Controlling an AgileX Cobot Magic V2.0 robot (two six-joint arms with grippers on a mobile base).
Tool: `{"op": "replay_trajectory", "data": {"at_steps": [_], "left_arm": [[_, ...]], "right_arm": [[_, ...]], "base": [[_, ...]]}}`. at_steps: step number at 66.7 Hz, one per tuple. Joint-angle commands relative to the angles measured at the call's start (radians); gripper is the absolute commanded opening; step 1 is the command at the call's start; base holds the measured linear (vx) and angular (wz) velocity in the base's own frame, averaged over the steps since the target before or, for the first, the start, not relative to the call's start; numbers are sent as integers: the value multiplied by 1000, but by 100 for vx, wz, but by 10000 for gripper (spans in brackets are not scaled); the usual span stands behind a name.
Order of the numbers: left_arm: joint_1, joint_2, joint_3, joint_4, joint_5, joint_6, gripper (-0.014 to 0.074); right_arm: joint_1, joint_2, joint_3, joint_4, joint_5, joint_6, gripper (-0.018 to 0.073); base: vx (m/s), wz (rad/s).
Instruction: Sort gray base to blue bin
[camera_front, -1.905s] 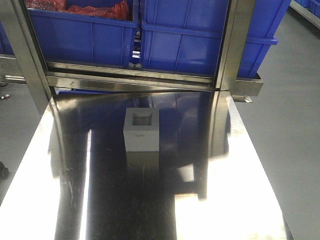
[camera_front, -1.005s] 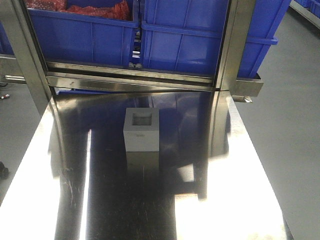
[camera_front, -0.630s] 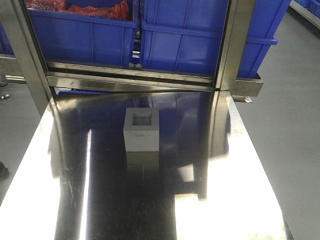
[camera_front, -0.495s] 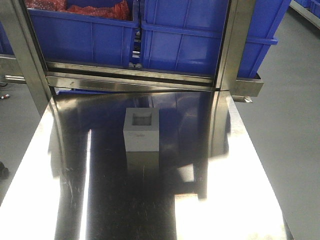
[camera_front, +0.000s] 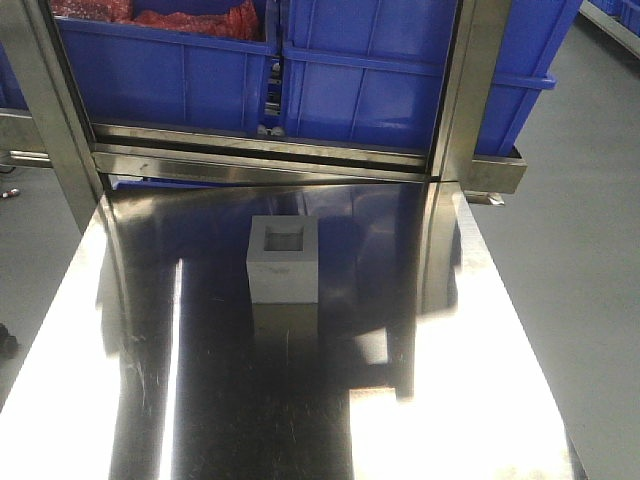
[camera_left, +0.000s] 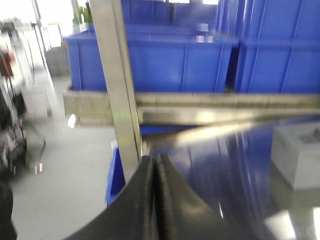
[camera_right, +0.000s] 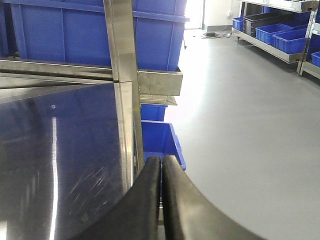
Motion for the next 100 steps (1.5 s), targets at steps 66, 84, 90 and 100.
{"op": "replay_trajectory", "data": {"at_steps": [66, 84, 90, 100], "left_arm": [[-3, 339, -241, -32, -72, -14, 694], [-66, 500, -375, -40, -38, 69, 624], [-116, 606, -447, -40, -45, 89, 615], [-242, 853, -589, -36, -44, 102, 610]], "right_arm": [[-2, 18, 2, -4, -72, -12, -5], [-2, 18, 2, -4, -72, -12, -5], [-2, 18, 2, -4, -72, -12, -5], [-2, 18, 2, -4, -72, -12, -5]], "base": [[0, 0], [0, 0], [0, 0], [0, 0]]}}
